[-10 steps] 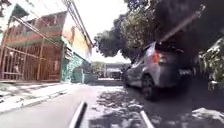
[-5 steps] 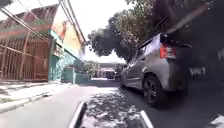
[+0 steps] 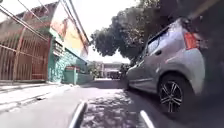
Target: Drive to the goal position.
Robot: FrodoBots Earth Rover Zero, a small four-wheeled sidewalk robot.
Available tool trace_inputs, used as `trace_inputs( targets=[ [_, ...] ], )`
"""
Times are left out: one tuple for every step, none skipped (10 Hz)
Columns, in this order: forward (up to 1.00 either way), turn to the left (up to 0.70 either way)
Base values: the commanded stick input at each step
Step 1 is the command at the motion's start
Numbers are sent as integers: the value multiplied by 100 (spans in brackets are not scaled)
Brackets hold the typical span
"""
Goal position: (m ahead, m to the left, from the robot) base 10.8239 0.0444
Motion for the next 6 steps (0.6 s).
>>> trace_inputs(
  targets=[
    [100,18],
    [100,0],
    [100,0],
    [100,0],
    [100,0],
    [100,0]
  ],
)
